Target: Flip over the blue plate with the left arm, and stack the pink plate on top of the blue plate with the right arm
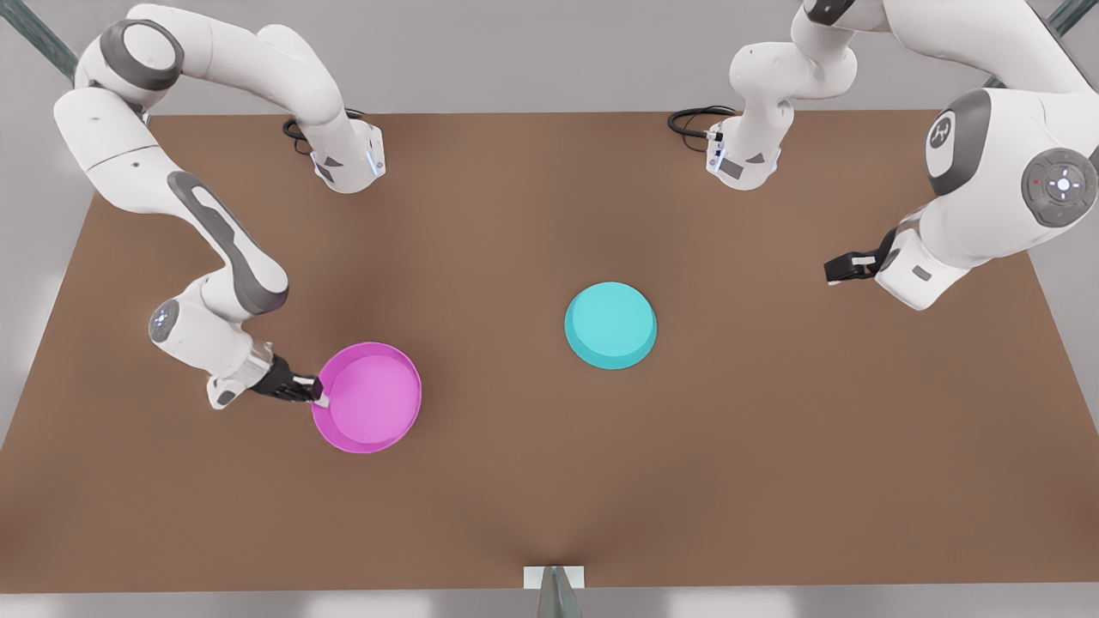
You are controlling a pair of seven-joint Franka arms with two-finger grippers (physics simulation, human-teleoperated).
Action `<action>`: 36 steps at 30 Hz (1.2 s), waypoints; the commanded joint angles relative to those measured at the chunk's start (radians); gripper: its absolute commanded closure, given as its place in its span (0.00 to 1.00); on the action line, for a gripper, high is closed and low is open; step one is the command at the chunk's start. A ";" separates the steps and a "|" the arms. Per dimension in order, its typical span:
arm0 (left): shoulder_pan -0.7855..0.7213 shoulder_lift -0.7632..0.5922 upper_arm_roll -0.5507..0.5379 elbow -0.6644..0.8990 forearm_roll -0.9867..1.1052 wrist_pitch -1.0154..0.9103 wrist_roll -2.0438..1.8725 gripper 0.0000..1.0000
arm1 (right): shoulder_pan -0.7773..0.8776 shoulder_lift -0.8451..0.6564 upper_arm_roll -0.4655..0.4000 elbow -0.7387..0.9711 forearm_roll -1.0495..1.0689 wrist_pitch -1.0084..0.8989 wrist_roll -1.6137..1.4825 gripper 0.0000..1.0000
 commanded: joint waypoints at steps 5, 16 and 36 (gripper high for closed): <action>0.003 -0.002 0.000 0.000 0.000 -0.001 0.001 0.00 | 0.256 -0.052 -0.098 0.010 0.156 0.069 0.067 0.79; 0.003 -0.002 0.000 0.000 0.000 -0.001 -0.001 0.00 | 0.842 -0.196 -0.402 0.070 0.595 0.102 0.149 0.79; 0.002 0.006 -0.002 0.002 0.001 0.004 -0.008 0.00 | 1.735 -0.179 -0.982 0.183 0.964 0.134 0.286 0.79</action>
